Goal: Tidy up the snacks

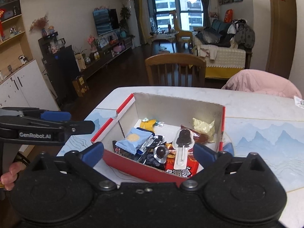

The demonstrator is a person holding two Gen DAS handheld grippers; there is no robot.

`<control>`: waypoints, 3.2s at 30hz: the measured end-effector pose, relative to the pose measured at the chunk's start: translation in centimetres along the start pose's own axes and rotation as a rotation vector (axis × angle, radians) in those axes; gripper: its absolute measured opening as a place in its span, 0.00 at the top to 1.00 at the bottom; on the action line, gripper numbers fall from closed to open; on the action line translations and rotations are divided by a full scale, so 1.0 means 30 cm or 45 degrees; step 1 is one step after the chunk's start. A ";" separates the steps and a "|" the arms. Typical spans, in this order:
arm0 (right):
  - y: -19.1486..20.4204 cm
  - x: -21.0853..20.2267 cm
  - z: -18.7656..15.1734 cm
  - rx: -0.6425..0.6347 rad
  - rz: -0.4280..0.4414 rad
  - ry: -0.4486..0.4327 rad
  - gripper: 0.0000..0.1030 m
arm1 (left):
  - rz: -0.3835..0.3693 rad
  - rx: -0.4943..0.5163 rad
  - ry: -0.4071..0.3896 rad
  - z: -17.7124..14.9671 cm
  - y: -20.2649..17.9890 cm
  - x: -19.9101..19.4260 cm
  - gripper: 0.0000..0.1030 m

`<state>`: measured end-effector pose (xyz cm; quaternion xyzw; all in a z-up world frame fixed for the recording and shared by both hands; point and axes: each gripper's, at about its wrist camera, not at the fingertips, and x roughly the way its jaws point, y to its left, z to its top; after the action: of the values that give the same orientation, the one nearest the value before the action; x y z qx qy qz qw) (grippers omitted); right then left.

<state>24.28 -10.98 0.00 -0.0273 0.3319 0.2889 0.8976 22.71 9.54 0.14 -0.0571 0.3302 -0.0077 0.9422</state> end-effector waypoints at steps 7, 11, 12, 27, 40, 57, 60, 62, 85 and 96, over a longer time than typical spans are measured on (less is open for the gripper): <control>0.001 -0.060 -0.019 0.026 -0.021 -0.063 0.00 | 0.000 0.004 -0.048 -0.027 -0.029 -0.066 0.16; -0.011 -0.084 -0.030 0.061 -0.013 -0.076 0.00 | -0.018 -0.027 -0.056 -0.042 -0.032 -0.091 0.15; -0.013 -0.090 -0.034 0.068 -0.008 -0.079 0.00 | -0.026 -0.032 -0.057 -0.046 -0.033 -0.096 0.15; -0.021 -0.123 -0.070 0.103 -0.004 -0.113 0.00 | -0.064 -0.046 -0.065 -0.083 -0.058 -0.132 0.00; -0.022 -0.133 -0.083 0.106 -0.003 -0.131 0.00 | -0.109 -0.085 -0.062 -0.089 -0.058 -0.141 0.00; -0.037 -0.144 -0.086 0.106 0.012 -0.139 0.00 | -0.091 -0.120 -0.016 -0.091 -0.063 -0.122 0.00; -0.037 -0.144 -0.086 0.105 0.010 -0.140 0.00 | -0.069 -0.112 -0.016 -0.092 -0.070 -0.119 0.00; -0.037 -0.144 -0.087 0.107 0.010 -0.138 0.00 | -0.070 -0.117 -0.012 -0.093 -0.069 -0.117 0.00; -0.040 -0.193 -0.101 0.114 0.022 -0.175 0.00 | -0.019 0.010 -0.103 -0.100 -0.136 -0.200 0.00; -0.009 -0.229 -0.110 0.112 -0.018 -0.195 0.00 | -0.033 0.015 -0.139 -0.111 -0.138 -0.248 0.00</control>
<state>18.32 -15.43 1.59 0.0322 0.2745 0.2690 0.9227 14.92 5.48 2.65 -0.0560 0.2775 -0.0186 0.9589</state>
